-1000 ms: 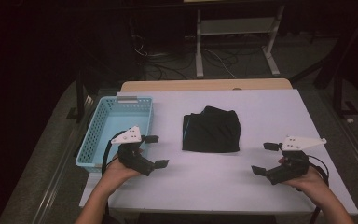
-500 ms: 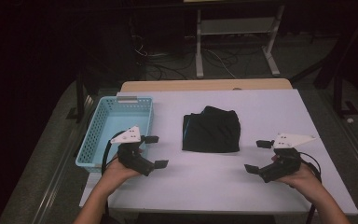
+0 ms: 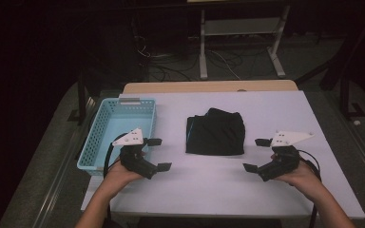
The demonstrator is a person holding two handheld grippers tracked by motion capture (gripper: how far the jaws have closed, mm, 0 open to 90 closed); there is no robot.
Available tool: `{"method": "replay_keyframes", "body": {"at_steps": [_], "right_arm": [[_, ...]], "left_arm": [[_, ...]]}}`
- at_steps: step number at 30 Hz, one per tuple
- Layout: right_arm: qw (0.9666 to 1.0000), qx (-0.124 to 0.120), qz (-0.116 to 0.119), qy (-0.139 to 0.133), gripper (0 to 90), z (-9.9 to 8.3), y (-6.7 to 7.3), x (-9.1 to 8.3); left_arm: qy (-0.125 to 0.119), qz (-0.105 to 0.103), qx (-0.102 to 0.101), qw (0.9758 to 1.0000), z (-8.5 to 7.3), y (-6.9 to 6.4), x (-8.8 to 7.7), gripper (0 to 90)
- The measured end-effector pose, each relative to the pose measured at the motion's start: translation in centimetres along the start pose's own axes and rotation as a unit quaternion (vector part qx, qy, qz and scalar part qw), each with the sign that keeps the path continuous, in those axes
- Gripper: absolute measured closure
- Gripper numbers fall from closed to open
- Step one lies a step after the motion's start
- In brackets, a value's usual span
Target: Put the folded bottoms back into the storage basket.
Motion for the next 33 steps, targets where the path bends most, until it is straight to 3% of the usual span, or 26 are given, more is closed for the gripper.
{"method": "replay_keyframes", "body": {"at_steps": [15,33], "right_arm": [[0.9998,0.003,0.02,-0.005,0.0,1.0,-0.5,1.1],[0.9997,-0.001,0.024,-0.004,0.0,2.2,-1.1,2.2]], "left_arm": [[-0.001,0.001,-0.002,1.0,0.0,0.0,0.0,0.0],[-0.001,-0.002,-0.005,1.0,0.0,0.1,0.0,0.0]]}}
Point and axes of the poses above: each handheld gripper's, and its own axes: x roughly forward along the jaws, z roughly out of its top, y roughly to its left, the point moved 3 cm from there along x, roughly forward along the jaws, and after that the axes turned 2 degrees about -z, right-handed, at the moved point
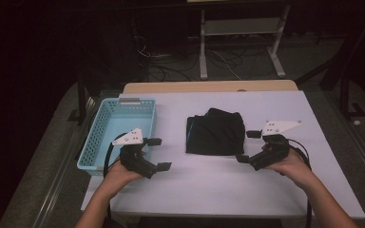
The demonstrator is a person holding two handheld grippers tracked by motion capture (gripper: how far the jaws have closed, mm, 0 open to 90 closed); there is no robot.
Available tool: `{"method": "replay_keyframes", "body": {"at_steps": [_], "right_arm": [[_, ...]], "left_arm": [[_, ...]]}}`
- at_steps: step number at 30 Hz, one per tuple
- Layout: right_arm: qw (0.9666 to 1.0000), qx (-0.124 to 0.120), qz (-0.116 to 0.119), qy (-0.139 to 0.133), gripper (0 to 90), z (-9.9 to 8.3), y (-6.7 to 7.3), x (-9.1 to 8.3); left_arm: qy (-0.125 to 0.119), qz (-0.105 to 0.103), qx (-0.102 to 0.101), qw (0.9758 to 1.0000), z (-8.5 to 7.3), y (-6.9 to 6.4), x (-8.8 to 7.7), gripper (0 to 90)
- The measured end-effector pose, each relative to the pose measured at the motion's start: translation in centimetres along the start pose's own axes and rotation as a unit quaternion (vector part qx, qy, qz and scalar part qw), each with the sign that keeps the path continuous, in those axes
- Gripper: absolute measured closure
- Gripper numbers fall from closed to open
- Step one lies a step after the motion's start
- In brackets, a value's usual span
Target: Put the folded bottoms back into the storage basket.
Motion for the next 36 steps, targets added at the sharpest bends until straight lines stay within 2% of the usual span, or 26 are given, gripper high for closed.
{"method": "replay_keyframes", "body": {"at_steps": [36], "right_arm": [[0.9996,-0.015,0.02,0.013,0.0,2.5,-1.3,3.4]], "left_arm": [[0.0,0.0,-0.001,1.0,0.0,0.0,0.0,0.0]]}}
Point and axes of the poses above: each handheld gripper's, and its own axes: x roughly forward along the jaws, z roughly out of its top, y roughly to its left, the point moved 3 cm from there along x, roughly forward along the jaws, and after that the axes turned 2 degrees about -z, right-handed, at the moved point
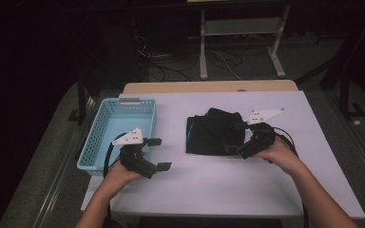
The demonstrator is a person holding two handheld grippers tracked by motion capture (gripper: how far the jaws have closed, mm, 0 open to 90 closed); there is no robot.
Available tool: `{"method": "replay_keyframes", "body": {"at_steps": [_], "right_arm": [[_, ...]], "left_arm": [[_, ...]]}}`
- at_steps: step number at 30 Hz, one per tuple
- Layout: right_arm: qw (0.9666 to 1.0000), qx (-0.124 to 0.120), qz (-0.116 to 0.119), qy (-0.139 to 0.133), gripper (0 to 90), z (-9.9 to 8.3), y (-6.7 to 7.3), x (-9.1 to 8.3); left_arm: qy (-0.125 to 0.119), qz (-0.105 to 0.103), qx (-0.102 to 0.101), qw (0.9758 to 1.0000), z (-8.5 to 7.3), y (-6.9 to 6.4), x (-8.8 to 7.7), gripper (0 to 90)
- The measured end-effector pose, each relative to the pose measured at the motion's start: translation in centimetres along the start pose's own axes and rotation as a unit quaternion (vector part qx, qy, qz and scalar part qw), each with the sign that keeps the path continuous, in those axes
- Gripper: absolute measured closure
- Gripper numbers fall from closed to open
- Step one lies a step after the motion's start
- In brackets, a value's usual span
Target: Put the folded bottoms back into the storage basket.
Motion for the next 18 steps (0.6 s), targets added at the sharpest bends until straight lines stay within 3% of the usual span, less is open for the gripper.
{"method": "replay_keyframes", "body": {"at_steps": [18], "right_arm": [[0.9998,0.002,0.015,0.014,0.0,1.0,-1.0,2.5]], "left_arm": [[0.001,-0.001,-0.001,1.0,0.0,0.0,0.0,0.0]]}}
Point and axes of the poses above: each handheld gripper's, and its own axes: x roughly forward along the jaws, z roughly out of its top, y roughly to its left, the point moved 3 cm from there along x, roughly forward along the jaws, and after that the axes turned 2 degrees about -z, right-handed, at the moved point
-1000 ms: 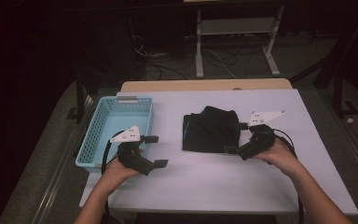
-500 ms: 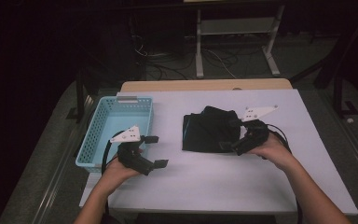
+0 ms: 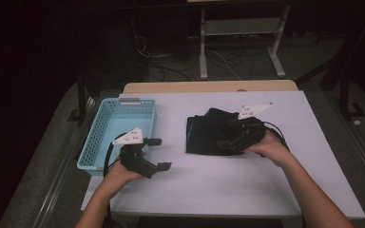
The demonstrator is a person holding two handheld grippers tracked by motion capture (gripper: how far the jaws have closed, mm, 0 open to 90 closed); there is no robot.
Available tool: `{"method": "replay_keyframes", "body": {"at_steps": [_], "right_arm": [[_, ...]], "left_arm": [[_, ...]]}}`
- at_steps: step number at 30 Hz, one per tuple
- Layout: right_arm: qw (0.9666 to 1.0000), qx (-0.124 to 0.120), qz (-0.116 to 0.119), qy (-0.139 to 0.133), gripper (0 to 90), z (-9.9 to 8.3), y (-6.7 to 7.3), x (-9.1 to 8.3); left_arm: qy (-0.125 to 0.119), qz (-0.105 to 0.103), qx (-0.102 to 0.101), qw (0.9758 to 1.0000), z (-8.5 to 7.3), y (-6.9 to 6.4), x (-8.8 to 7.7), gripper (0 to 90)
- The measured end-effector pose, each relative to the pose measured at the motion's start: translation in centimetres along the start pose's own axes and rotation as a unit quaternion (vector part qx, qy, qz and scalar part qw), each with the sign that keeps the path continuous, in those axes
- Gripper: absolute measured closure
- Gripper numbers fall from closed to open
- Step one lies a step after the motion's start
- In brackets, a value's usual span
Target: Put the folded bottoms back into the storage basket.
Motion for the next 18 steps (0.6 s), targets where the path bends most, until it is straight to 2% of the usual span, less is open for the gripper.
{"method": "replay_keyframes", "body": {"at_steps": [7,14,17,18], "right_arm": [[0.9999,0.002,0.009,0.003,1.8,0.0,-0.1,0.8],[0.9996,0.002,0.012,0.025,14.3,-0.4,-0.2,1.2],[0.9994,0.002,0.018,0.031,16.5,-0.4,-0.2,1.3],[0.9991,0.0,0.018,0.038,20.2,-0.5,-0.2,1.4]], "left_arm": [[0.001,0.002,0.0,1.0,0.0,0.0,0.0,0.0],[0.001,0.001,-0.001,1.0,0.0,0.0,0.0,0.0],[0.001,0.001,-0.001,1.0,0.0,0.0,0.0,0.0],[0.001,0.0,0.0,1.0,0.0,0.0,0.0,0.0]]}}
Point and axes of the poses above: each handheld gripper's, and its own axes: x roughly forward along the jaws, z roughly out of its top, y roughly to its left, the point moved 3 cm from there along x, roughly forward along the jaws, and after that the axes turned 2 degrees about -z, right-handed, at the moved point
